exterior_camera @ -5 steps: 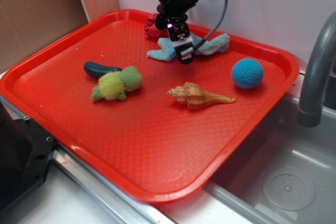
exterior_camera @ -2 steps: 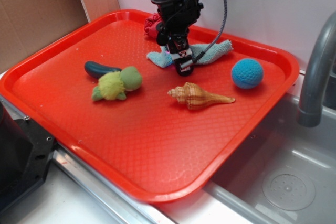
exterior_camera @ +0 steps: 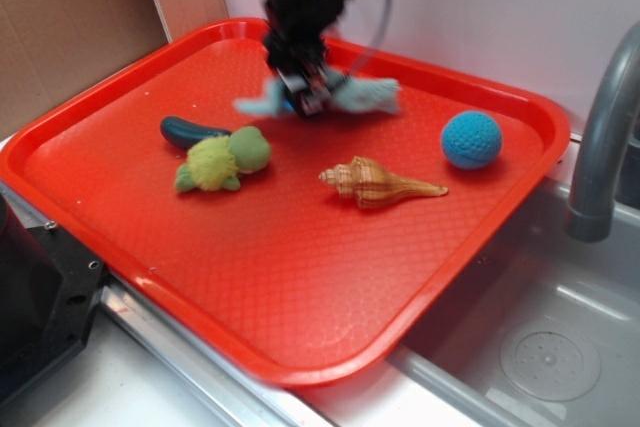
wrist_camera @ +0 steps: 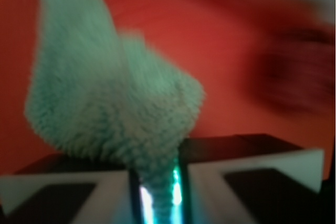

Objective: Grab the blue cloth.

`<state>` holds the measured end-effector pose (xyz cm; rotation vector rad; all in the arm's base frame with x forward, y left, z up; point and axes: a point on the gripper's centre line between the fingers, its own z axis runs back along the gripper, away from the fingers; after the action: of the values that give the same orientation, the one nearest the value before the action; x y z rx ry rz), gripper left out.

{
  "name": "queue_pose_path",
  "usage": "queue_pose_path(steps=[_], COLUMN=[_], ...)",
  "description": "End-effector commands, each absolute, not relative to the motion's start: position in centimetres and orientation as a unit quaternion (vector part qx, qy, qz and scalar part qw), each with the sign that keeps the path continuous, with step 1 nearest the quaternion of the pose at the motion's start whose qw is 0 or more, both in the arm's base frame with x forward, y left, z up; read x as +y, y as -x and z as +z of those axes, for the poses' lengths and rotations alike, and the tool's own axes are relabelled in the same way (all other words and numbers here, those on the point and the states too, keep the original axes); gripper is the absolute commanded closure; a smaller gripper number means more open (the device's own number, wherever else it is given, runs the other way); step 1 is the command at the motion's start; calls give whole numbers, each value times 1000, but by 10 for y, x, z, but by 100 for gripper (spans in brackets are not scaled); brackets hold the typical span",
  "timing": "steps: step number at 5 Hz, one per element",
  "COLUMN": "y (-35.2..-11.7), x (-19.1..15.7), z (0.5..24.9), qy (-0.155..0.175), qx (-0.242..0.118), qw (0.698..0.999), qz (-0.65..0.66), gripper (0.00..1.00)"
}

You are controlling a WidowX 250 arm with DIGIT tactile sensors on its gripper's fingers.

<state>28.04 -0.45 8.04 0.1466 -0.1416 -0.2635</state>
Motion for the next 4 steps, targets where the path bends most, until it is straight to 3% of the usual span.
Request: queue_pose_path(steps=[1, 2, 3, 4], y=[-225, -205, -198, -198], x=[34, 28, 20, 7], z=[157, 170, 175, 184], qy=[-50, -82, -14, 3], qx=[-74, -92, -117, -123], qw=[991, 975, 983, 986], qz=[98, 187, 142, 113], gripper=[100, 100, 100, 100])
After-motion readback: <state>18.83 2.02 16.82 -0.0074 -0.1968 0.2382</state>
